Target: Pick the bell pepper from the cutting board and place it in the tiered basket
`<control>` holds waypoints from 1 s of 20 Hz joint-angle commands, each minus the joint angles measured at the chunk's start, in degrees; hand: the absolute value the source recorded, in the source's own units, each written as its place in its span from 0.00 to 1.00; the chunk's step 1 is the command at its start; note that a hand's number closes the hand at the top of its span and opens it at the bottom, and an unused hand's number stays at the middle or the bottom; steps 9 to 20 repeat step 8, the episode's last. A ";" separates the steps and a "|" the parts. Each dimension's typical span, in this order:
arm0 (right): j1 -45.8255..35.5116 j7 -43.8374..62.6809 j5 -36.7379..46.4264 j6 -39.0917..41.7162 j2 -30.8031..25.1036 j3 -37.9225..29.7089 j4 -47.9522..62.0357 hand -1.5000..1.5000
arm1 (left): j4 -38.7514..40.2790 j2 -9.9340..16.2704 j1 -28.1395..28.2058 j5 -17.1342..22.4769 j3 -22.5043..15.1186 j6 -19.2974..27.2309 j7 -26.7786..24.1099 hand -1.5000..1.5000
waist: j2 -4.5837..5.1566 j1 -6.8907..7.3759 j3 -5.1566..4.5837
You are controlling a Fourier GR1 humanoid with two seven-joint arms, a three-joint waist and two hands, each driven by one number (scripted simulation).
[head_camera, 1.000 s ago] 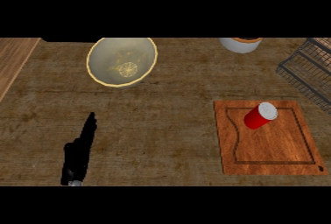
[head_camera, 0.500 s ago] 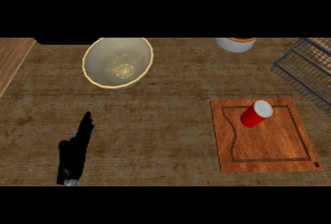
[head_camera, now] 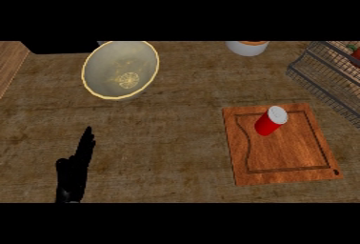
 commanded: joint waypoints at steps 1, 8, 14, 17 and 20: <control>12.06 -3.18 -5.91 8.58 -3.04 -8.32 -0.09 0.00 | 0.10 -0.88 1.88 -0.16 -0.15 0.71 -0.11 0.50 | -0.06 -0.89 -0.06; 31.44 -8.56 -12.88 25.05 -6.19 -21.63 3.93 0.00 | -0.15 -0.11 1.39 0.16 1.10 0.58 0.92 0.50 | -0.06 -1.57 -0.06; 31.44 -8.56 -12.88 25.05 -6.19 -21.63 3.93 0.00 | -0.15 -0.11 1.39 0.16 1.10 0.58 0.92 0.50 | -0.06 -1.57 -0.06; 31.44 -8.56 -12.88 25.05 -6.19 -21.63 3.93 0.00 | -0.15 -0.11 1.39 0.16 1.10 0.58 0.92 0.50 | -0.06 -1.57 -0.06; 31.44 -8.56 -12.88 25.05 -6.19 -21.63 3.93 0.00 | -0.15 -0.11 1.39 0.16 1.10 0.58 0.92 0.50 | -0.06 -1.57 -0.06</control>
